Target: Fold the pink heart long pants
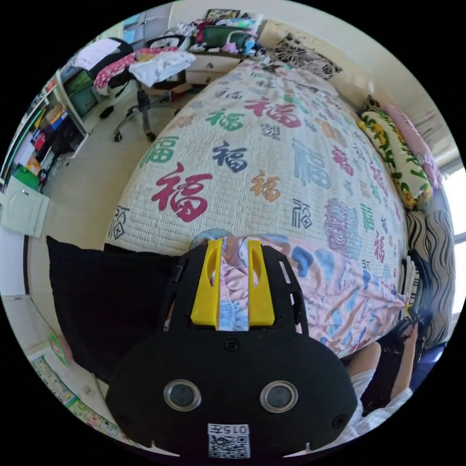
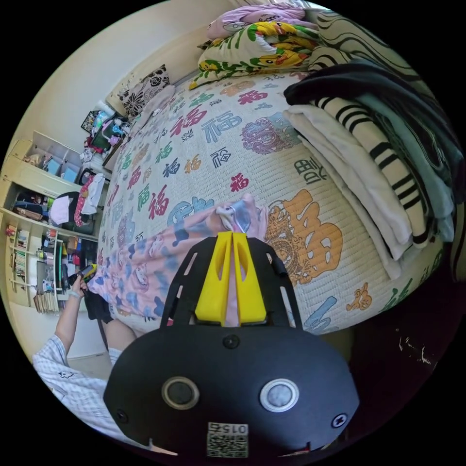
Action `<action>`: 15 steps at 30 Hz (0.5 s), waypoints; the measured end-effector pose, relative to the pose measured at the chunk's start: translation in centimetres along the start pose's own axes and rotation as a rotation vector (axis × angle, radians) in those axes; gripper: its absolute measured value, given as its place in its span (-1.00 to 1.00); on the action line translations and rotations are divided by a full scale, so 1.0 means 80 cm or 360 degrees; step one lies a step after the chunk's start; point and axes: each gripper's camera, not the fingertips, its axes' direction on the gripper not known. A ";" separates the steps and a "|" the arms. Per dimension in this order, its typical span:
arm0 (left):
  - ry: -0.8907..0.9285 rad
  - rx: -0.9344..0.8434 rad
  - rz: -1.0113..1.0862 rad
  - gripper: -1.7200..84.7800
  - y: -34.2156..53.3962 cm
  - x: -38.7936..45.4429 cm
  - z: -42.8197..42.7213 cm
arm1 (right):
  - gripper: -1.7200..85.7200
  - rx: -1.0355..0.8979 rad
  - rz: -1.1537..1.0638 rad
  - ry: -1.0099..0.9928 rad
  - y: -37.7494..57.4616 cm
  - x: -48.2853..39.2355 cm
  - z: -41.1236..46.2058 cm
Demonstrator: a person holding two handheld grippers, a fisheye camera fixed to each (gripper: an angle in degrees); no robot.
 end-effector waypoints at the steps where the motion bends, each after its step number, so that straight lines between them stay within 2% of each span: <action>1: -0.0066 -0.0038 -0.0036 -0.78 -0.003 -0.001 0.008 | -0.98 -0.0016 -0.0029 0.0037 -0.002 -0.004 0.001; 6: -0.0254 -0.0150 -0.0021 -0.92 -0.008 0.002 0.028 | -0.98 -0.0053 -0.0064 0.0091 -0.005 -0.009 0.002; 11: -0.0073 -0.0020 0.0112 -0.98 0.006 0.002 0.000 | -0.98 -0.0017 -0.0062 0.0052 0.010 -0.002 -0.023; 15: 0.0191 0.0299 0.0180 -0.98 0.043 -0.005 -0.070 | -0.98 0.0064 -0.0037 -0.0089 0.034 0.009 -0.058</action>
